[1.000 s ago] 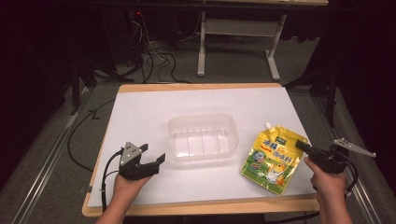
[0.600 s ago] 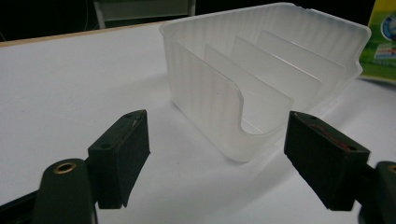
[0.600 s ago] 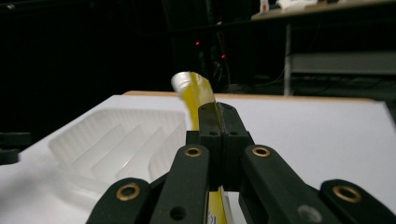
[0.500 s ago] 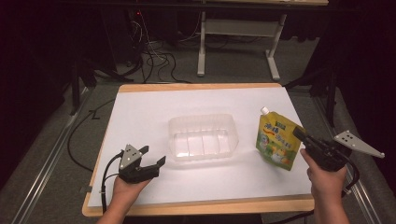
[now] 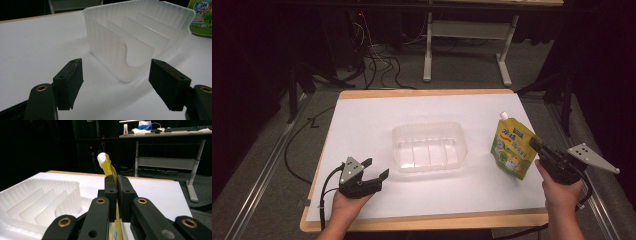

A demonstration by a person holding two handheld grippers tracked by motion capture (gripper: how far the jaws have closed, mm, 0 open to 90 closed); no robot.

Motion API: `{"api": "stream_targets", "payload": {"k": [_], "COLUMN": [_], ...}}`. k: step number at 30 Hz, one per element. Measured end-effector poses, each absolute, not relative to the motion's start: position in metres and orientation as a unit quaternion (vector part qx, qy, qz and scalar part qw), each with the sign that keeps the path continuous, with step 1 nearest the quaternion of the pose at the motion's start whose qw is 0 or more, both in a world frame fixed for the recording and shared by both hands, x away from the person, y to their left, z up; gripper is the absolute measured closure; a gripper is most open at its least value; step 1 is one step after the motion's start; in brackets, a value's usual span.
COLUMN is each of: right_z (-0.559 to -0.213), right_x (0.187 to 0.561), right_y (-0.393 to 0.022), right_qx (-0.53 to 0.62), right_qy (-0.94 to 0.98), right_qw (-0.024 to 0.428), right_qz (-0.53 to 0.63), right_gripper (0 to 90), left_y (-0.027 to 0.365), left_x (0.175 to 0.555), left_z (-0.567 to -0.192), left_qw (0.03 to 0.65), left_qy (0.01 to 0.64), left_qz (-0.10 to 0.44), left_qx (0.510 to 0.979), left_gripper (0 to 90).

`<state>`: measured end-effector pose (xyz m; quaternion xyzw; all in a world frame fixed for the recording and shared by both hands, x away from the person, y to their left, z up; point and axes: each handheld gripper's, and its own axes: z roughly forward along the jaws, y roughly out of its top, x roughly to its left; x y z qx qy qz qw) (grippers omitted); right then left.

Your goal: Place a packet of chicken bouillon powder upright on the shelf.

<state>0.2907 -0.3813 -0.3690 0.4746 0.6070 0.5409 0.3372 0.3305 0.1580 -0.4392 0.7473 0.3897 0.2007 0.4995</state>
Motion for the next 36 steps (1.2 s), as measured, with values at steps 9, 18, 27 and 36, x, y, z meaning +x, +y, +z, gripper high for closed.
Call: {"api": "stream_targets", "payload": {"k": [9, 18, 27, 36], "right_z": [-0.384, -0.407, -0.407, -0.407], "right_x": [0.281, 0.297, 0.297, 0.297], "right_y": [-0.378, -0.376, -0.376, -0.378], "right_qx": [0.486, 0.510, 0.523, 0.524], "right_qy": [0.628, 0.643, 0.639, 0.634], "right_qw": [0.323, 0.289, 0.286, 0.281], "right_qz": [0.514, 0.493, 0.485, 0.495], "right_gripper": [66.7, 57.2, 81.9, 90.0], "left_y": [0.132, 0.109, 0.106, 0.086], "left_x": [0.341, 0.361, 0.361, 0.357], "left_z": [-0.445, -0.459, -0.459, -0.459], "left_qw": [0.499, 0.484, 0.485, 0.485], "left_qy": [0.399, 0.416, 0.419, 0.400], "left_qz": [0.218, 0.221, 0.229, 0.222], "left_qx": [0.738, 0.737, 0.733, 0.745], "left_gripper": [35.5, 59.2, 71.7, 72.2]}}
